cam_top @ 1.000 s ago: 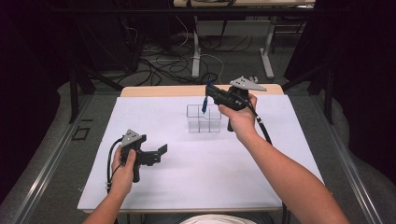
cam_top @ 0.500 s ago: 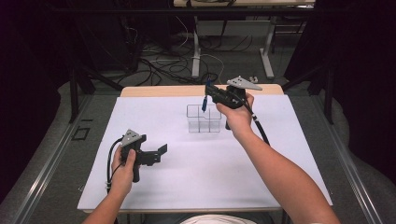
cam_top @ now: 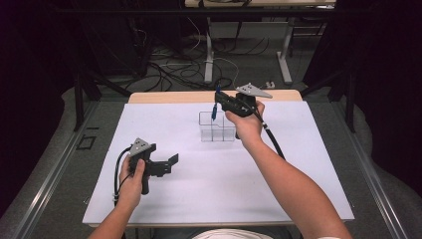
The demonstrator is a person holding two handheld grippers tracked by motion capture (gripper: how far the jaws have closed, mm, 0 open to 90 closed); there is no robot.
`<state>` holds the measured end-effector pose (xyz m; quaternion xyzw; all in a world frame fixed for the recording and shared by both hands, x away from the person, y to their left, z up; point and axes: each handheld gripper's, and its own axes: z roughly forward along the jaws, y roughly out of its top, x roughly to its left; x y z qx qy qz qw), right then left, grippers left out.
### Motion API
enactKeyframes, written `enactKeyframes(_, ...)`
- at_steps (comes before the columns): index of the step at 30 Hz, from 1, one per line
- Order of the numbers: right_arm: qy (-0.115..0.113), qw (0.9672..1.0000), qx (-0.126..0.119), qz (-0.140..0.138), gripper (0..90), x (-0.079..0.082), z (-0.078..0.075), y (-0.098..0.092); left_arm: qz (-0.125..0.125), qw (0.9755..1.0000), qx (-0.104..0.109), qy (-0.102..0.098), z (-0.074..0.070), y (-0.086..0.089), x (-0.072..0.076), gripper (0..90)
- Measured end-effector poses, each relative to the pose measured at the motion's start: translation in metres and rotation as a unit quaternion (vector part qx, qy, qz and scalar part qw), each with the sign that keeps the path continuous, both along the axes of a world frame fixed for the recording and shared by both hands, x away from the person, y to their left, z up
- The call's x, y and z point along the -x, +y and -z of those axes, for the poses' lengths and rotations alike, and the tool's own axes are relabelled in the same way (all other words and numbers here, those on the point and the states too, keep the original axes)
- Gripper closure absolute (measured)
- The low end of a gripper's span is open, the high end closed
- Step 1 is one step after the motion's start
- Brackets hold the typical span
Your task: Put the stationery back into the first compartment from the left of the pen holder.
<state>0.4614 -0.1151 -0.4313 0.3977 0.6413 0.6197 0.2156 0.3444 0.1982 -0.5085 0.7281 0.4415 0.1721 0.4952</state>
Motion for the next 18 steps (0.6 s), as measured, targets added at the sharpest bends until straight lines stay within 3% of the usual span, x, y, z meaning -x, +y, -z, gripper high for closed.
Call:
enactKeyframes(10, 0.005, 1.0, 0.004, 0.002, 79.5, -0.003, 0.008, 0.012, 0.001, 1.0, -0.004, -0.001, 0.0, 0.001, 0.0, 0.1)
enactKeyframes(18, -0.003, 0.9999, 0.015, 0.004, 79.5, -0.007, 0.014, 0.016, -0.002, 1.0, 0.001, 0.0, 0.0, 0.001, 0.001, 0.1)
